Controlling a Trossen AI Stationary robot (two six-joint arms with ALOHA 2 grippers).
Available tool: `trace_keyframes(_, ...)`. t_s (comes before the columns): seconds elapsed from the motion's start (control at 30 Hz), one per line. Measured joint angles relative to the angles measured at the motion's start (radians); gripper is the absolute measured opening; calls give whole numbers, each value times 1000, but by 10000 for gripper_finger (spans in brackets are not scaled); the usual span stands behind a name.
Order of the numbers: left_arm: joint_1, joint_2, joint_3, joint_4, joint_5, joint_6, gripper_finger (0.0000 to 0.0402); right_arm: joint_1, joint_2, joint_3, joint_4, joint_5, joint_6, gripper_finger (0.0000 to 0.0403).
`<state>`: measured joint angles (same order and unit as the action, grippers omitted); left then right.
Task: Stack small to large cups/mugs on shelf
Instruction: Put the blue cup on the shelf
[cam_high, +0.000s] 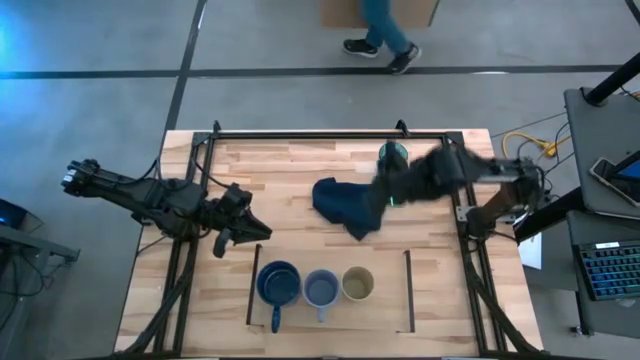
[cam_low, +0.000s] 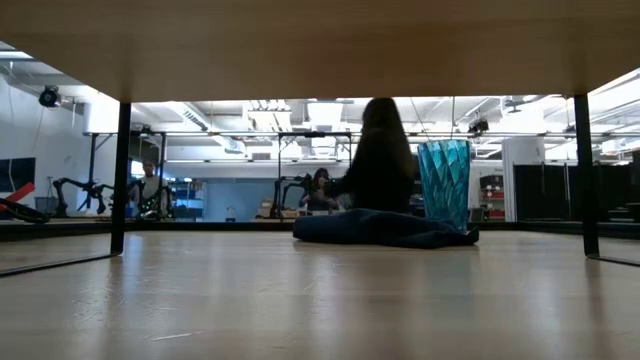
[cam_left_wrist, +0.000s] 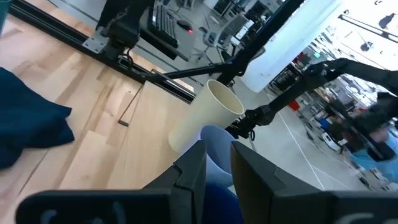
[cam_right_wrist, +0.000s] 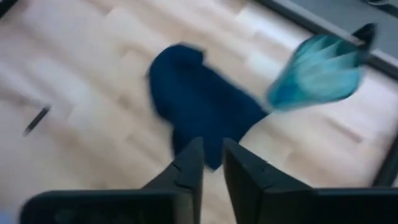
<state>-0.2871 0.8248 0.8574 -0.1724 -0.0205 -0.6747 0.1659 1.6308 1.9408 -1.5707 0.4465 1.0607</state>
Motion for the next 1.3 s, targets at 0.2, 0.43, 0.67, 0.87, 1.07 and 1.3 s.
trace_keyframes(0.2, 0, -9, 0, -1, 16, 0, 59, -247, -31, -2, 0, -49, -107, 121)
trace_keyframes(0.43, 35, -23, 0, -1, 14, -23, 59, -543, -41, -100, 1, -233, -255, 152)
trace_keyframes(0.67, 110, -24, 0, -2, 16, -50, 59, -726, -41, -271, 9, -320, -423, 153)
trace_keyframes(0.87, 164, -20, 0, -3, 18, -45, 59, -731, -41, -367, 86, -353, -493, 153)
trace_keyframes(1.07, 201, -14, 0, -3, 47, -45, 59, -749, -40, -422, 177, -343, -514, 153)
trace_keyframes(1.3, 209, -8, 0, -42, 53, -45, 59, -801, -40, -455, 209, -332, -545, 152)
